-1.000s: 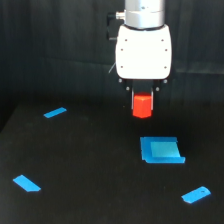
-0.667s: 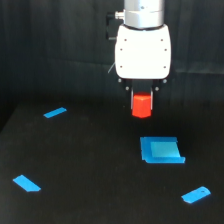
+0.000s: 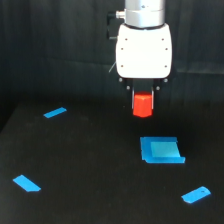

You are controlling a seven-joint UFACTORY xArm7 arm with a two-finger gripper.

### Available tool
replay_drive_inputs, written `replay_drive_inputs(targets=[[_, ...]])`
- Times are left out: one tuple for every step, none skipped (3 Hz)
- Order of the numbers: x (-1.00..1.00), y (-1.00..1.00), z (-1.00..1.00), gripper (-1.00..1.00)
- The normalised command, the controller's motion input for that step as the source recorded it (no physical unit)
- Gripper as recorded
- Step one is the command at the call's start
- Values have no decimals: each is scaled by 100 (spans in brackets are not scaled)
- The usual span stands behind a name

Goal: Pick up the red object from the table

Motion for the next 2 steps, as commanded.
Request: replay_drive_inputs(targets=[[-6,1,9,-100],[-1,-11,11,-100]])
